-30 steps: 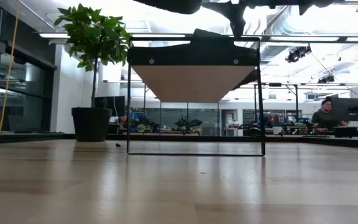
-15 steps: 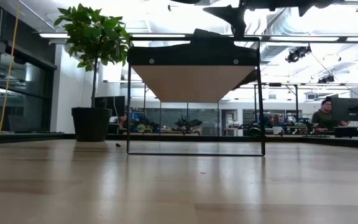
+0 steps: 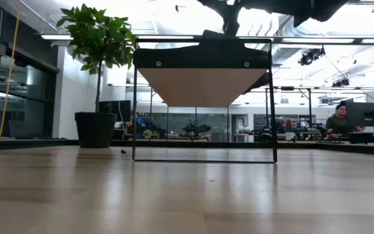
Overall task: Pick and place slides into the shelf
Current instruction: Put the black slipper on the shelf
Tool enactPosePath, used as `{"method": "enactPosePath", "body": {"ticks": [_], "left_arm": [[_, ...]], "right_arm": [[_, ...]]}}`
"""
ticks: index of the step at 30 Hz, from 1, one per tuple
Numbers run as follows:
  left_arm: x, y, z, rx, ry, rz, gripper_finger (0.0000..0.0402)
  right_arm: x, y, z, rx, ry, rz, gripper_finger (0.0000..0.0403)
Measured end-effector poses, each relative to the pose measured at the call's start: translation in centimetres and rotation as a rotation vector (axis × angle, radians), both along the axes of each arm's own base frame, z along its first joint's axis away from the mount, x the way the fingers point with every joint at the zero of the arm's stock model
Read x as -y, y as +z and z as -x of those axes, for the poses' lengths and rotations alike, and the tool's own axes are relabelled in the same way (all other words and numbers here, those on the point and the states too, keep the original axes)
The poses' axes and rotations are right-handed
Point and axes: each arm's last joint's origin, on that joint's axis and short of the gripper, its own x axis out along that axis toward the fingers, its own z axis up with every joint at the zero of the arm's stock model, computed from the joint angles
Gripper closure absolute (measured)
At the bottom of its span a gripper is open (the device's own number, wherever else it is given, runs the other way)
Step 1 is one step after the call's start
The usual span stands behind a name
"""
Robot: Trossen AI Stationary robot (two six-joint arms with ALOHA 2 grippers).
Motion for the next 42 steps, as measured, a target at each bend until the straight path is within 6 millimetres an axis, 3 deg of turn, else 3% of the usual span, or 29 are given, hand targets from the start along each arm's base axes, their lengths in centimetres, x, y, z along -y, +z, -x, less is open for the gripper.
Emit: {"method": "enactPosePath", "body": {"ticks": [8,19,23,42], "left_arm": [[0.0,0.0,0.0,-0.005,-0.001,0.002,0.0400],[0.0,-0.1,0.0,0.058,-0.004,0.050,0.0386],[0.0,-0.2,-0.1,0.053,-0.020,0.087,0.0389],[0.0,-0.3,0.0,0.143,-0.024,0.170,0.0353]], "right_arm": [[0.8,-1.6,-1.4,0.000,-0.020,0.000,0.0181],[1.0,-1.3,-1.3,0.035,-0.046,0.022,0.0321],[1.0,-1.3,-1.3,0.034,-0.047,0.030,0.0352],[1.1,-1.3,-1.3,0.036,-0.060,0.065,0.0354]]}}
